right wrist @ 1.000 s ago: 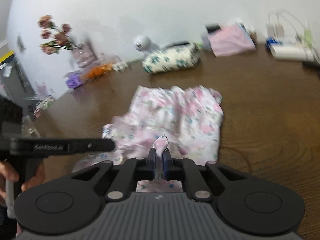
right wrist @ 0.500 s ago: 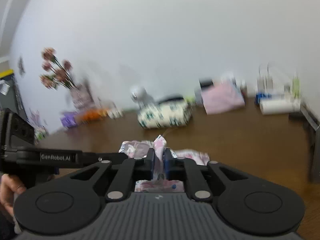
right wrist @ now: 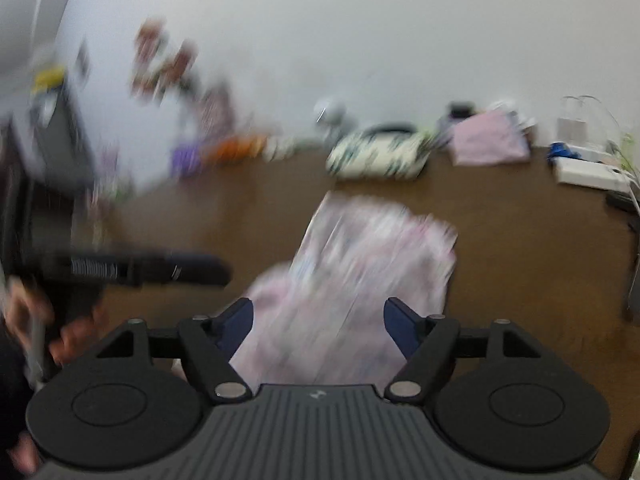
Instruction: Fold clothes
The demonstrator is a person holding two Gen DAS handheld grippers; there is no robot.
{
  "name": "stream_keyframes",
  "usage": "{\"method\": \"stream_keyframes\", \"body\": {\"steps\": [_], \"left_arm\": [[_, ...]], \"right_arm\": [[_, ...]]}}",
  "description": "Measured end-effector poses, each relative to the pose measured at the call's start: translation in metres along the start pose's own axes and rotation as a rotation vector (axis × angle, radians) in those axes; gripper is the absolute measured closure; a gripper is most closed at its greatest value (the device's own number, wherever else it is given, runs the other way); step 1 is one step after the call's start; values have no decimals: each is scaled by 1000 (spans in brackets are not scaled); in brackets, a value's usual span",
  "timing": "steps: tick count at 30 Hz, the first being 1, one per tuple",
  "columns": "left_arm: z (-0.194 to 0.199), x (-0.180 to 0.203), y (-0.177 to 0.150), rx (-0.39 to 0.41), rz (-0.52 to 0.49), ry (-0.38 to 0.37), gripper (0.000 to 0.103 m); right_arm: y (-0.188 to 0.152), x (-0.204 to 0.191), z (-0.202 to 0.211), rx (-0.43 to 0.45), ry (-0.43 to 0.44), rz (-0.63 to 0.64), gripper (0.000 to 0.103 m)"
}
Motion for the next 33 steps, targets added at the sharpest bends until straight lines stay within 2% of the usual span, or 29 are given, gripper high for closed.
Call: {"method": "stream_keyframes", "body": {"steps": [1, 2, 3, 5, 9, 11, 13, 15, 17, 18, 20, 23, 26, 30, 31, 33], "left_arm": [[-3, 7, -10, -15, -21, 17, 45], [-7, 11, -18, -28, -38, 33, 46], [-11, 14, -25, -45, -51, 46, 47], [-21, 16, -34, -83, -75, 85, 54], [-31, 15, -40, -99, -127, 157, 54], [-32, 14, -40, -94, -125, 156, 55], [-31, 14, -41, -90, -130, 156, 56], [-31, 15, -42, -86, -141, 159, 55], [-31, 17, -42, -86, -141, 164, 54], [-30, 18, -41, -88, -130, 161, 54], [-26, 15, -33, -77, -97, 138, 54], [-24, 8, -17, -53, -53, 82, 50], [-41, -2, 4, -48, 8, -11, 37], [-66, -12, 15, -90, 83, -7, 37], [-70, -13, 15, -98, 98, -19, 40], [-75, -16, 14, -108, 133, -42, 63]], "right_arm": [[-9, -8, -8, -39, -20, 44, 40], [-16, -10, -17, -76, -24, 64, 77], [-20, -8, -26, -114, -22, 59, 96], [-13, -4, -33, -114, -55, 40, 96], [27, 5, -30, -8, -83, 58, 96], [44, 12, -43, 10, -104, 84, 96], [54, 21, -68, -15, -108, 103, 96], [51, 27, -95, -75, -86, 102, 86], [45, 31, -110, -123, -92, 82, 67], [42, 33, -112, -132, -105, 69, 65], [39, 37, -86, -54, -103, 19, 61], [33, 45, -31, 76, -122, -66, 62], [13, 36, -9, 62, -109, -81, 62], [-13, 29, -9, 20, -131, -106, 62], [-18, 30, -11, 12, -130, -124, 61], [-28, 35, -18, -13, -135, -160, 61]]}}
Point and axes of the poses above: each gripper's, at about its wrist camera, not at the fingertips, and z roughly against the way its jaws point, x to its right, y to its top, the point moved 3 cm from there along -z, roughly the way its jaws point, and after that the axes turned 3 degrees about z, right-handed, at the moved point
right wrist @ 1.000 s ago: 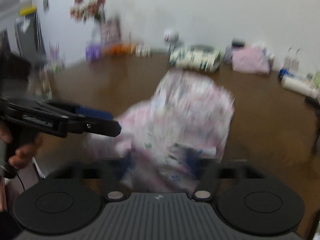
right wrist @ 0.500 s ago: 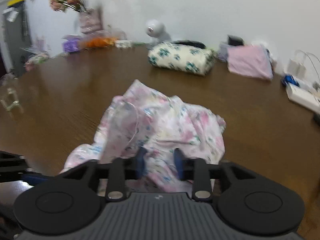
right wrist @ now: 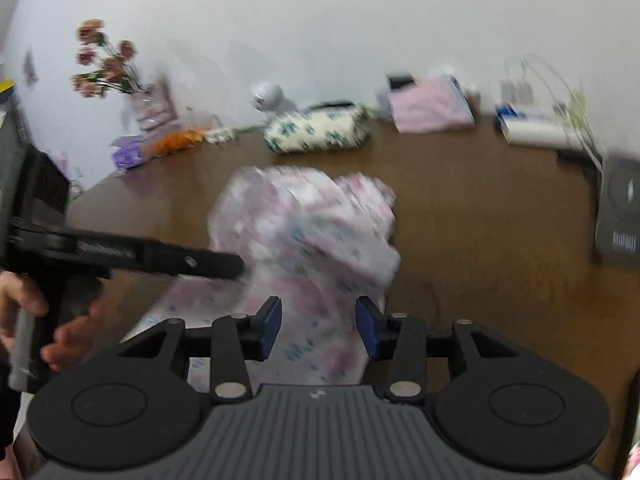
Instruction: Fold clothes
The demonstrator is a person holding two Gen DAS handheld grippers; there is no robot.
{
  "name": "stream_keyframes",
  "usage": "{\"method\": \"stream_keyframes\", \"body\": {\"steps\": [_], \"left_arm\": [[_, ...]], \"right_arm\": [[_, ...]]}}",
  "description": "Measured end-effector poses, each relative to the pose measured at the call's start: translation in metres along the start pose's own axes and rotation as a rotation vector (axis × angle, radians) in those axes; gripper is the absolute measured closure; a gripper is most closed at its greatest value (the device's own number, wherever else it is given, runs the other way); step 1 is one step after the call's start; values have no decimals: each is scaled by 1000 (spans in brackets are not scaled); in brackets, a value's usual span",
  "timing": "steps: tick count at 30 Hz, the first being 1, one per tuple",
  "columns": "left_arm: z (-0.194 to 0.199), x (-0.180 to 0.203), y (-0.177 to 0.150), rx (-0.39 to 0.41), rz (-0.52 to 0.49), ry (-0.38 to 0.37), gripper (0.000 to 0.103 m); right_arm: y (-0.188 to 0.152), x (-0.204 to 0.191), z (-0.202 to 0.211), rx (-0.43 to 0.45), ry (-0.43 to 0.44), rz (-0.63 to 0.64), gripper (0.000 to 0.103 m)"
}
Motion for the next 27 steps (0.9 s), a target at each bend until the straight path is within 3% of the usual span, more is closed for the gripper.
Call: {"method": "stream_keyframes", "body": {"steps": [1, 2, 6, 9, 10, 12, 13, 14, 21, 24, 27], "left_arm": [[-1, -1, 0, 3, 26, -18, 83], [-1, -2, 1, 12, 49, -42, 96], [11, -3, 4, 119, 110, -230, 96], [2, -16, 2, 96, 165, -246, 96], [-1, -20, 1, 83, 183, -235, 93], [-2, -25, -1, 60, 218, -179, 71], [-1, -27, -2, 58, 231, -145, 48], [5, -27, -2, 77, 230, -107, 37], [68, -13, 2, 209, 106, 24, 35], [78, 18, -6, 206, -19, 82, 36], [57, 56, -26, 162, -178, 119, 37]], "right_arm": [[-3, 3, -7, -12, 7, -25, 62], [-6, 6, -14, -23, 14, -50, 67], [-9, 2, -17, -35, 84, -68, 87], [-8, 2, -12, -24, 166, -96, 90], [-8, 3, -11, -20, 191, -112, 90], [-9, 6, -15, -41, 174, -127, 86], [-9, 7, -13, -39, 159, -127, 73], [-9, 8, -12, -37, 144, -126, 59], [9, 16, 14, 58, 120, -142, 58], [29, 27, 17, 87, 142, -187, 53], [54, 36, 16, 114, 143, -203, 52]]}}
Point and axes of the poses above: each gripper's, at about its wrist camera, not at the fingertips, and z roughly against the way its jaws point, x to its right, y to its top, the point moved 3 cm from there along -z, roughly the way its jaws point, and after that the axes turned 3 degrees about z, right-handed, at the moved point
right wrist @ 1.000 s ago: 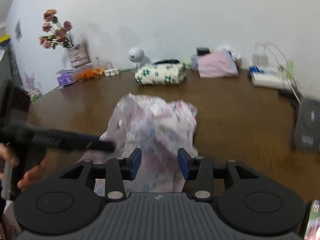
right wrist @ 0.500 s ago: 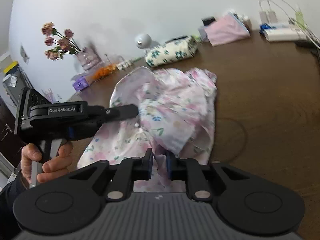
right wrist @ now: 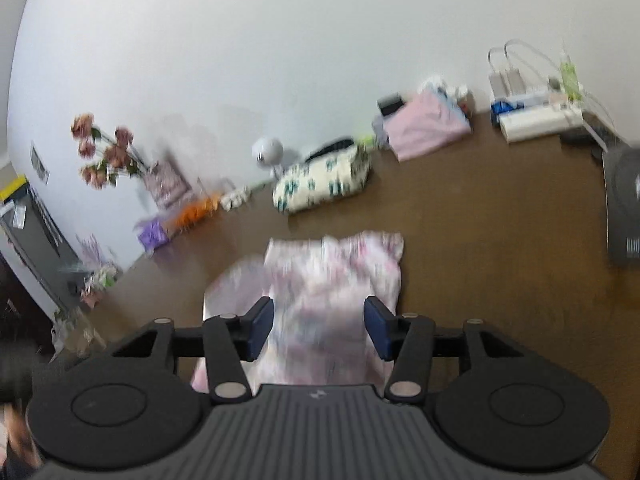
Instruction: Fold clothes
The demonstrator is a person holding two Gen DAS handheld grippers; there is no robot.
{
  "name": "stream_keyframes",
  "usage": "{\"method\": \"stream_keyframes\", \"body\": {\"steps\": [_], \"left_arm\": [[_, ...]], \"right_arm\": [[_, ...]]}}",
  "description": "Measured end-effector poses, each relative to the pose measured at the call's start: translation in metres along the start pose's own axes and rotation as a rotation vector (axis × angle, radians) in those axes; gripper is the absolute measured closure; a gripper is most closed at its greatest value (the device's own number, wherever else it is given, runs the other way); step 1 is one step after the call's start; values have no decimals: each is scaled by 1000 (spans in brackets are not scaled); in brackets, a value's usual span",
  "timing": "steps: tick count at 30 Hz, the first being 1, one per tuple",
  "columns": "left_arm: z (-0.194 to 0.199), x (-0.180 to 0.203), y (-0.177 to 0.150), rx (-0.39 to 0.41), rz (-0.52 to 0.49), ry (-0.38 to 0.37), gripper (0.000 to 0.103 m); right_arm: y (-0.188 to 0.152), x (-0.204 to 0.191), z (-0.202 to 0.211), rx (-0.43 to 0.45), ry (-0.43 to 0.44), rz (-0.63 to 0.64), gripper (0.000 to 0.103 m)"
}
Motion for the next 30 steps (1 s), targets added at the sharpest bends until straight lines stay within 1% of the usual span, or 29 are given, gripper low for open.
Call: {"method": "stream_keyframes", "body": {"steps": [1, 2, 3, 4, 5, 6, 7, 8, 9, 10, 11, 15, 16, 18, 21, 22, 24, 26, 27, 28, 29, 30], "left_arm": [[-8, 12, -6, -21, -57, 8, 39], [-17, 21, -12, -41, -105, 22, 45], [-25, 25, -17, -60, -131, 47, 49], [-34, 28, -22, -79, -158, 73, 57], [-42, 30, -27, -97, -177, 95, 62], [-48, 28, -31, -112, -177, 109, 63], [-52, 26, -34, -125, -174, 115, 65], [-54, 23, -38, -134, -169, 114, 66], [-54, 21, -40, -138, -166, 110, 66], [-52, 19, -41, -134, -169, 103, 66], [-51, 17, -42, -132, -171, 97, 66], [-52, 14, -42, -137, -185, 85, 66], [-52, 15, -43, -137, -191, 85, 66], [-51, 16, -44, -133, -206, 85, 66], [-51, 16, -44, -133, -206, 85, 66], [-52, 16, -44, -132, -202, 86, 66], [-52, 16, -43, -131, -201, 87, 65], [-48, 13, -40, -133, -167, 63, 64], [-46, 10, -38, -135, -141, 46, 64], [-44, 7, -36, -137, -115, 29, 64], [-40, 4, -33, -135, -81, 4, 64], [-34, -2, -26, -124, -33, -33, 64]], "right_arm": [[8, 0, -7, -13, -9, 26, 52], [14, 1, -20, -46, -20, 49, 52], [19, 3, -33, -80, -30, 72, 52], [21, 6, -50, -141, -41, 81, 52], [22, 8, -67, -201, -51, 90, 53], [17, 8, -81, -247, -61, 104, 55], [12, 7, -94, -294, -71, 119, 59], [8, 7, -107, -340, -81, 133, 77], [3, 6, -120, -385, -91, 148, 85], [1, 3, -120, -377, -121, 161, 91], [4, -5, -116, -354, -131, 193, 92], [27, -43, -76, -152, -141, 310, 92], [31, -51, -69, -87, -128, 341, 93], [34, -64, -67, -4, -92, 386, 93], [25, -59, -101, -22, -143, 397, 93], [21, -51, -116, -42, -172, 377, 93], [11, -32, -143, -118, -217, 343, 91], [8, -22, -148, -133, -248, 325, 83], [12, -22, -139, -106, -234, 309, 79], [16, -22, -130, -78, -220, 293, 65], [22, -23, -114, -37, -197, 284, 54], [28, -25, -98, 4, -174, 274, 52]]}}
Point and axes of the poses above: each gripper's, at about its wrist camera, not at the fingertips, and z roughly against the way its jaws point, x to its right, y to its top, the point moved 3 cm from there along -z, roughly the way its jaws point, and after that the axes turned 3 degrees about z, right-handed, at the moved point
